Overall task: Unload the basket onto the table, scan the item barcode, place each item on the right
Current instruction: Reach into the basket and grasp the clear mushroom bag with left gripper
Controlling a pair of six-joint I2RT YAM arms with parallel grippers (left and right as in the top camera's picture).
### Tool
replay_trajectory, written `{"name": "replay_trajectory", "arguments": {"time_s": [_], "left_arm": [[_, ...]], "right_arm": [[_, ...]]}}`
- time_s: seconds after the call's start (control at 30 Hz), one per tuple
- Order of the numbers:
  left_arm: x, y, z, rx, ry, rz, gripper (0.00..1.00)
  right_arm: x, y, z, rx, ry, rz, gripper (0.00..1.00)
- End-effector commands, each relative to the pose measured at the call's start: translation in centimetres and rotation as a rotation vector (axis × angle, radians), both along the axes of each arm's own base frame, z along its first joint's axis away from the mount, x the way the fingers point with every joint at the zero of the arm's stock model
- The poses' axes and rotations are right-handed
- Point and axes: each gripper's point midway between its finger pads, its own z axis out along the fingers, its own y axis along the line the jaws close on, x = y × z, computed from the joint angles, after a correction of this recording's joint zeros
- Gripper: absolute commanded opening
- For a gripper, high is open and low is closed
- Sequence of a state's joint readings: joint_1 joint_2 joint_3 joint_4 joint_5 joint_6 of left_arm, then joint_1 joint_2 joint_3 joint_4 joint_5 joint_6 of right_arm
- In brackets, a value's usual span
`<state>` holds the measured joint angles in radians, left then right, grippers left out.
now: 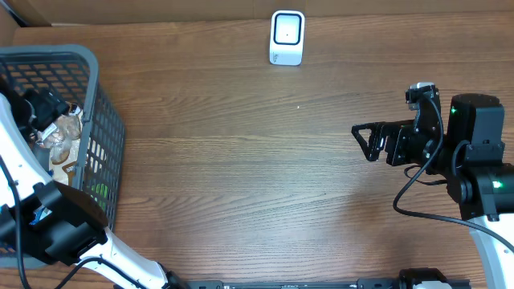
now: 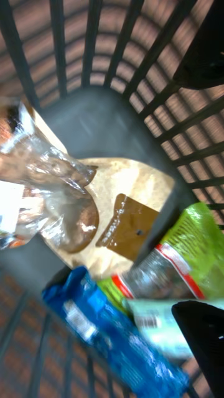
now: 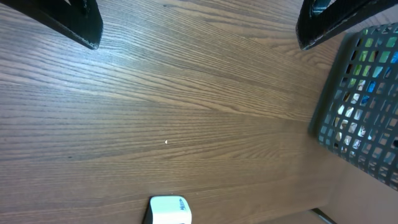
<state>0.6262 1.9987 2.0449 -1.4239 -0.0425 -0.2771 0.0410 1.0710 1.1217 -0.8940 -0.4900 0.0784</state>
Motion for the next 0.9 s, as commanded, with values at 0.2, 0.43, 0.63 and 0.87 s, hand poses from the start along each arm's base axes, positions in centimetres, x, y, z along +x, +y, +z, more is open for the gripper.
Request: {"name": "replay_trajectory", "arguments": {"time_s": [0.2,0.43,0.63,0.87], "left_arm": [[1.3,1.2,-9.6,0.048,0.0,-0.089,1.0],[-0.5,1.5,-15.2,0.107,0.045,-0.078,1.0],[-0.9,1.1,-16.6,0.107,0.045,-0.08,0.83],[-1.0,1.1,-16.1,0.1,0.055,-0.08,0.04]], "right_arm": [[0.0,0.1,0.3,-0.002,-0.008,0.002,1.0],[0.0,0.1,0.3,-0.002,-0.008,0.002,1.0],[-0.1,0.1,0.2,-0.002,-0.002,0.002,1.0],[0.1,0.1,0.4,-0.001,-0.018,0.002,1.0]]}}
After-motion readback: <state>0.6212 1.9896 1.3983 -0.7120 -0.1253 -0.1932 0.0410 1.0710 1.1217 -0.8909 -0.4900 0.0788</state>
